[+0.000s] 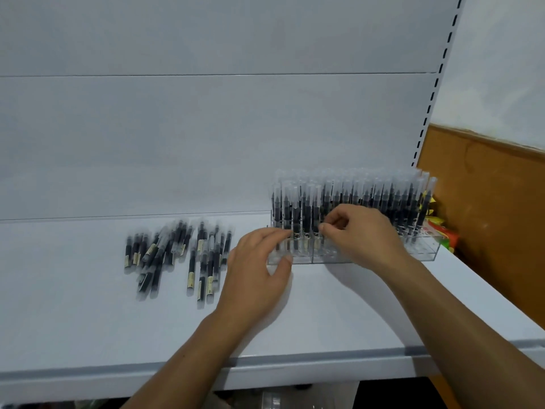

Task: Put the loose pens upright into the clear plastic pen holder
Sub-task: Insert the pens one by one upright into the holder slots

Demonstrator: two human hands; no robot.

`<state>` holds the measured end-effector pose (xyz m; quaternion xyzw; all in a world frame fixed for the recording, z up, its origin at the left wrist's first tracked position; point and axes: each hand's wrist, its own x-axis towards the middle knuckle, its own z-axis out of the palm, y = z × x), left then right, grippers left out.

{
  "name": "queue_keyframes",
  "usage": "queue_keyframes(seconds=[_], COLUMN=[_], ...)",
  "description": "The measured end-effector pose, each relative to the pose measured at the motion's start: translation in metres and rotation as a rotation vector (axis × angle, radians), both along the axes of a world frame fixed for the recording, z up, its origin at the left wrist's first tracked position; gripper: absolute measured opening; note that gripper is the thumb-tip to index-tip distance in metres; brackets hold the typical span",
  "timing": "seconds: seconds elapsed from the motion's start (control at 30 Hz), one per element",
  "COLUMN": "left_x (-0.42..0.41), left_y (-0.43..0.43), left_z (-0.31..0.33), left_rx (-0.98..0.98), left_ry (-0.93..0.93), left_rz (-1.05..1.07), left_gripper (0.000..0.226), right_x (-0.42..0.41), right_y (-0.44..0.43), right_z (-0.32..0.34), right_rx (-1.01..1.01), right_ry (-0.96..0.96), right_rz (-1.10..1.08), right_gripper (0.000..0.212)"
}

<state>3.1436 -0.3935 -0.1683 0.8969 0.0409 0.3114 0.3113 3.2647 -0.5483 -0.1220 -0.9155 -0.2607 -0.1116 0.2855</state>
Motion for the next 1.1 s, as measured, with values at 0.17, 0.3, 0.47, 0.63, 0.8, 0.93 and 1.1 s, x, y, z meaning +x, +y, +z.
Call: queue_keyframes(seconds=[0.17,0.3,0.47,0.63,0.8,0.93,1.1], left_x=[-0.027,-0.051,-0.077,-0.087,-0.09,-0.09,-0.078], left_y=[0.041,0.081,0.124,0.138,0.138,0.137,0.129], left_z=[0.014,0.015,0.005,-0.009,-0.018,-0.017,-0.003], left_rx=[-0.026,-0.099,-0.11,-0.099,-0.058,-0.051,0.114], left_ry=[-0.007,0.018,0.084,0.22,0.252,0.196,0.154], left_rz=[0.08,0.212,0.374,0.336,0.312,0.335,0.397], left_gripper=[0.031,0.028,0.027,0.031,0.038,0.033,0.034], right_x=[-0.042,-0.067,-0.07,-0.073,-0.074,-0.068,-0.064], right_y=[0.019,0.066,0.117,0.146,0.156,0.154,0.156], right_z=[-0.006,-0.019,-0.026,-0.041,-0.053,-0.061,-0.064], right_rx=[0.071,-0.016,-0.111,-0.195,-0.06,0.134,0.225], right_ry=[0.02,0.071,0.072,0.031,0.101,0.276,0.382], right_rz=[0.185,0.352,0.403,0.407,0.445,0.431,0.436], right_gripper=[0.008,0.016,0.025,0.033,0.03,0.027,0.023])
